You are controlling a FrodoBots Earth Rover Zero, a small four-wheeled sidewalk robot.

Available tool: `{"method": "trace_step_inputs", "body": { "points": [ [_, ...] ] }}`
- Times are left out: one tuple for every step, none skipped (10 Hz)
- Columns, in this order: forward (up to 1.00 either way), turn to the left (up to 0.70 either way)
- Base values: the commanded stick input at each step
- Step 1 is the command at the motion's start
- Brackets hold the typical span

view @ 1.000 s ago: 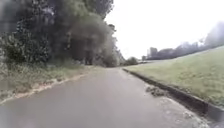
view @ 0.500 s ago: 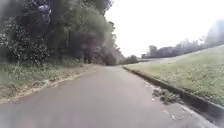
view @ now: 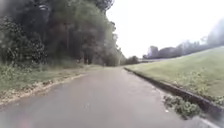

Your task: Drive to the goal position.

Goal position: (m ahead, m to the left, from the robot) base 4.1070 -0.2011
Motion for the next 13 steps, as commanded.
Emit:
{"method": "trace_step_inputs", "body": {
  "points": [
    [0.85, -0.03],
    [0.85, -0.03],
    [0.85, -0.03],
    [0.85, -0.02],
    [0.85, -0.02],
    [0.85, -0.05],
    [0.85, -0.1],
    [0.85, -0.15],
    [0.85, -0.17],
    [0.85, -0.17],
    [0.85, -0.17],
    [0.85, -0.17],
    [0.85, -0.18]
  ]
}}
